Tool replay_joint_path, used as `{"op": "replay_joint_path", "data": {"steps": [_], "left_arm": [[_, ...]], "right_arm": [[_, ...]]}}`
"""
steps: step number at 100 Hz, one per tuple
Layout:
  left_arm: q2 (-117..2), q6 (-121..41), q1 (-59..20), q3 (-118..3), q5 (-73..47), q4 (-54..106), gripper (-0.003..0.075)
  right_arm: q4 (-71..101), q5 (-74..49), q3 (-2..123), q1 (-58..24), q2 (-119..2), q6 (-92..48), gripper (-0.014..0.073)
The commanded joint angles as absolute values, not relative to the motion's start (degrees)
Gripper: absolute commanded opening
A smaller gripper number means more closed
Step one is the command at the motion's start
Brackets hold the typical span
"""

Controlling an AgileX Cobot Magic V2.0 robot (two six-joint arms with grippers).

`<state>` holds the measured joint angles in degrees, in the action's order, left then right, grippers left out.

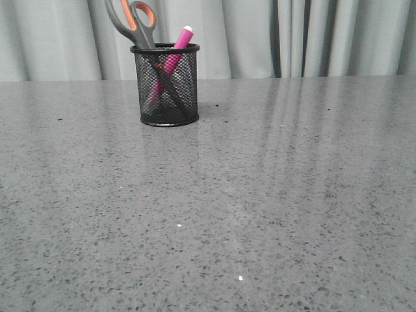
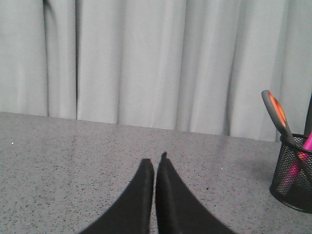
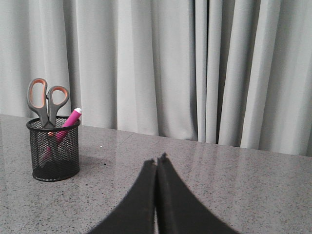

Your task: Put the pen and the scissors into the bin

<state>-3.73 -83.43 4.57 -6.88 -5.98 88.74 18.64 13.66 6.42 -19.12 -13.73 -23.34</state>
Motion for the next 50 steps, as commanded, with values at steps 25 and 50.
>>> {"op": "replay_joint_path", "data": {"steps": [25,50], "left_arm": [[-4.3,-77.9,4.6,-8.4,-5.1,84.3,-0.0019],[-4.3,-13.4,4.2,-8.3,-6.2,18.9,-0.0019]], "right_arm": [[18.4,18.2,7.9,-18.8,-14.1,-23.8,-0.0076],[18.4,18.2,7.9,-18.8,-14.1,-23.8,-0.0076]]}}
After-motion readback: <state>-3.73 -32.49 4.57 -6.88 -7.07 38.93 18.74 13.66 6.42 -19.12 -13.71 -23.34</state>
